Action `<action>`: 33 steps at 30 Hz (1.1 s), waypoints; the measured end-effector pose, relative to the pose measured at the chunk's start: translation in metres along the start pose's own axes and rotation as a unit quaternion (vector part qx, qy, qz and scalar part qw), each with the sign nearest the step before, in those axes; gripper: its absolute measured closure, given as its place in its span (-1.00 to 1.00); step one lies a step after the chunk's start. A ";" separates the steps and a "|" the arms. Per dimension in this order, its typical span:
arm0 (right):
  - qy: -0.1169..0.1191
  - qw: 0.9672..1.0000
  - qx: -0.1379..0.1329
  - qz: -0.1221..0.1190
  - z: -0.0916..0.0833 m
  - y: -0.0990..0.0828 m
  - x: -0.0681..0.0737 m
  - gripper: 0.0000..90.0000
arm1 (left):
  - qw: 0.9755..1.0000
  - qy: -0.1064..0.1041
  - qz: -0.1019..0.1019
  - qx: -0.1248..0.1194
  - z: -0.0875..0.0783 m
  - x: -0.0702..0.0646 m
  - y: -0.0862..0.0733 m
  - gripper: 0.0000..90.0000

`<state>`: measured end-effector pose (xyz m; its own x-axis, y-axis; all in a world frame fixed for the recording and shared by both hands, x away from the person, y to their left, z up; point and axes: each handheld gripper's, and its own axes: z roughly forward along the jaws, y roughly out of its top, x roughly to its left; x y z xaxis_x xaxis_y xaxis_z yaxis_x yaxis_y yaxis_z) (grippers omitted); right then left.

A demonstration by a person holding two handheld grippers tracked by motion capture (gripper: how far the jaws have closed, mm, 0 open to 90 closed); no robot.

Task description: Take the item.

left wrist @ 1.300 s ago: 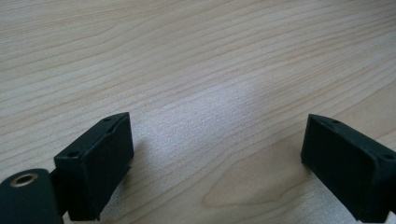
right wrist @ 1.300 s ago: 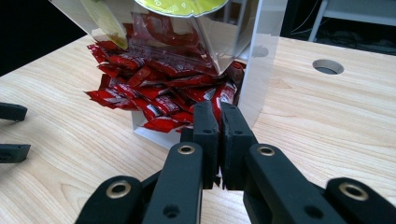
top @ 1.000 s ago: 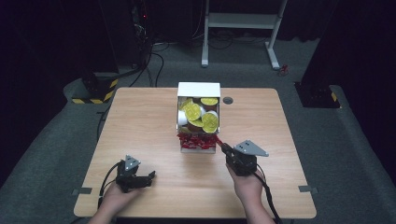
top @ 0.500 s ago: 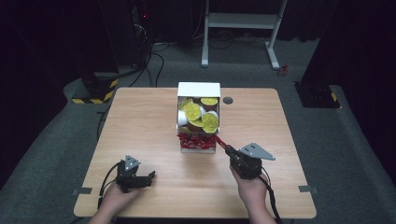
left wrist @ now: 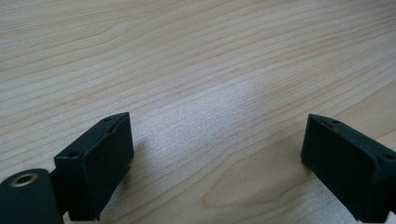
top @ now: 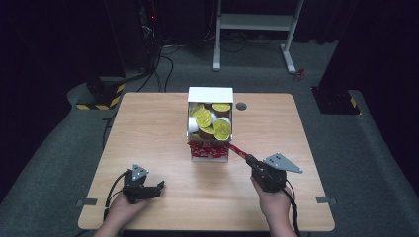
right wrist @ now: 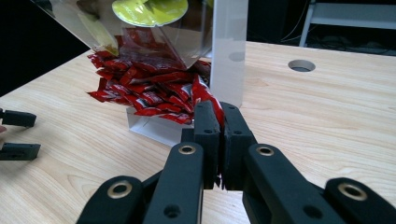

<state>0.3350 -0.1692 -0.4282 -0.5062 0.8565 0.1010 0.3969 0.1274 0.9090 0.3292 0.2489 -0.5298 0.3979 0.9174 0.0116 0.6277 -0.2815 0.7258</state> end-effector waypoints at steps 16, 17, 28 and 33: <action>-0.025 0.999 -0.016 0.010 -0.024 -0.002 -0.016 0.95 | 1.000 0.000 0.000 0.000 0.000 0.000 0.000 -0.79; -0.031 0.999 -0.018 0.012 -0.026 -0.001 -0.019 0.95 | 1.000 0.000 0.000 0.000 0.000 0.000 0.000 -0.79; -0.054 0.998 -0.023 0.007 -0.025 0.005 -0.028 0.95 | 1.000 0.000 0.000 0.000 0.000 0.000 0.000 -0.79; -0.066 0.998 -0.020 -0.001 -0.021 0.007 -0.032 0.95 | 1.000 0.000 0.000 0.000 0.000 0.000 0.000 -0.79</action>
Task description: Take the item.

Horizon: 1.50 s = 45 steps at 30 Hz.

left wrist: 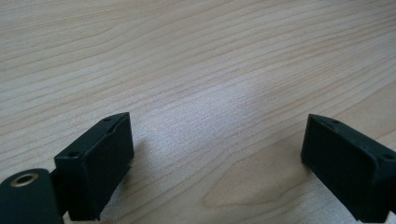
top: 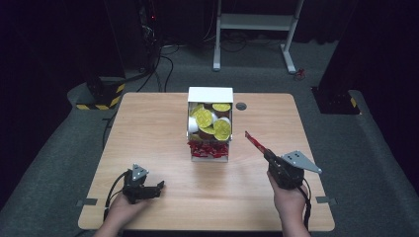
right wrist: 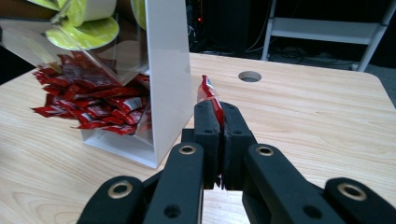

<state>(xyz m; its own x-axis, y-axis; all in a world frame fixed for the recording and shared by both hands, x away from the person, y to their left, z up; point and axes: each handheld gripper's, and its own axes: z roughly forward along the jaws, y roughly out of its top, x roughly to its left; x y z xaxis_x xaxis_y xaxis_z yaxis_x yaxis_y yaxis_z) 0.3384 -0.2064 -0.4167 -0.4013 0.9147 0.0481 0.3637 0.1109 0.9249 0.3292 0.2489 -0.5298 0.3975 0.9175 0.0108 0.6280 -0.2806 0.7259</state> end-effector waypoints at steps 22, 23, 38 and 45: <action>-0.028 1.000 0.004 -0.012 0.018 0.011 -0.010 0.94 | 1.000 -0.001 -0.002 0.001 0.000 0.000 0.000 -0.79; -0.028 1.000 0.004 -0.012 0.018 0.011 -0.010 0.94 | 1.000 -0.001 -0.002 0.001 0.000 0.000 0.000 -0.79; -0.046 0.999 0.021 -0.018 0.049 0.024 -0.018 0.94 | 1.000 -0.002 -0.002 0.000 0.000 0.000 0.000 -0.78; -0.052 0.998 0.028 -0.020 0.061 0.028 -0.019 0.94 | 1.000 -0.003 -0.002 -0.001 0.000 -0.001 0.000 -0.78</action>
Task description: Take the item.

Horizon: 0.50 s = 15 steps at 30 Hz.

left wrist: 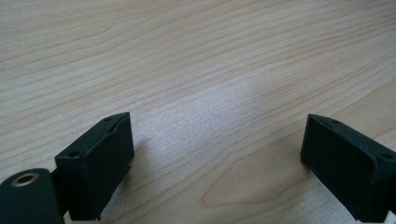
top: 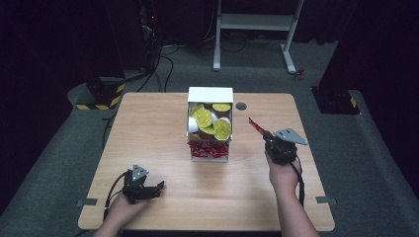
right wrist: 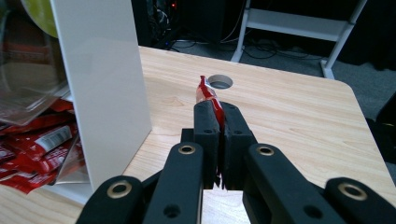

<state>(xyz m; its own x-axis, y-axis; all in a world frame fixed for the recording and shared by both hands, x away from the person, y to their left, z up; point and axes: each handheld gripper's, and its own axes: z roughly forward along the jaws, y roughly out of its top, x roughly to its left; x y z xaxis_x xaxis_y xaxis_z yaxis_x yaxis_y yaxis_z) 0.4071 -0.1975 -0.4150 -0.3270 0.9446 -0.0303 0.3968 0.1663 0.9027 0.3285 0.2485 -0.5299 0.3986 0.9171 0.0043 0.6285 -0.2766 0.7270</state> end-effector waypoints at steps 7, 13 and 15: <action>-0.010 1.000 0.010 -0.004 0.015 0.001 0.000 0.94 | 1.000 0.001 0.003 0.001 0.000 0.000 0.000 -0.78; -0.021 0.999 0.030 0.003 0.028 -0.002 -0.004 0.94 | 1.000 0.000 0.003 0.001 0.000 0.000 0.000 -0.78; -0.024 0.999 0.033 0.003 0.031 -0.002 -0.005 0.94 | 1.000 -0.001 0.005 0.001 0.000 0.000 0.000 -0.78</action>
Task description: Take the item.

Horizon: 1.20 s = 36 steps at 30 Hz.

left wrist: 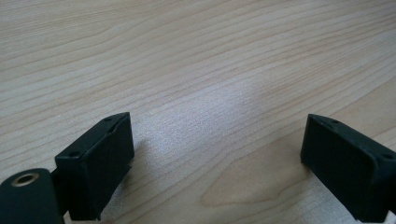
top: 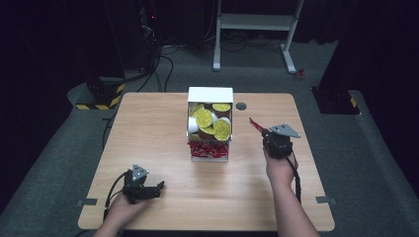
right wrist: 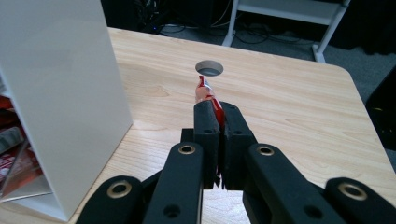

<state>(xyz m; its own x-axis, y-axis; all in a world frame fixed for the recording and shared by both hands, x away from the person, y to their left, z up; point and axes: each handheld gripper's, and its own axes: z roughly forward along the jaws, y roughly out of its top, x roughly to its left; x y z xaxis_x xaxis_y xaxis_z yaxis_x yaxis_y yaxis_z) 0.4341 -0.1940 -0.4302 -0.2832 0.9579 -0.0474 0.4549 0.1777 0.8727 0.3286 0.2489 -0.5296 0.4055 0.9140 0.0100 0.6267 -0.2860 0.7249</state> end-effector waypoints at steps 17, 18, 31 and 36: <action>-0.007 1.000 0.015 0.006 0.019 -0.006 0.002 0.94 | 1.000 0.000 0.000 0.000 0.000 0.000 0.000 -0.78; -0.007 1.000 0.017 0.005 0.020 -0.006 0.002 0.94 | 1.000 0.000 -0.001 -0.001 0.000 0.000 0.000 -0.78; -0.020 0.999 0.043 0.012 0.039 -0.019 -0.006 0.94 | 1.000 -0.001 0.000 0.000 0.000 0.000 0.000 -0.78; -0.021 0.999 0.048 0.014 0.045 -0.025 -0.007 0.93 | 1.000 -0.001 0.000 0.000 0.000 0.000 0.000 -0.78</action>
<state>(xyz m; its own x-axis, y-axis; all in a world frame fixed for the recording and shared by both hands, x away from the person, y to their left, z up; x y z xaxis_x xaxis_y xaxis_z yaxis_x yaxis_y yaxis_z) 0.4625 -0.1948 -0.4732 -0.2347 0.9710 -0.0449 0.5420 0.1691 0.8232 0.3286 0.2489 -0.5296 0.4059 0.9139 0.0089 0.6266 -0.2854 0.7252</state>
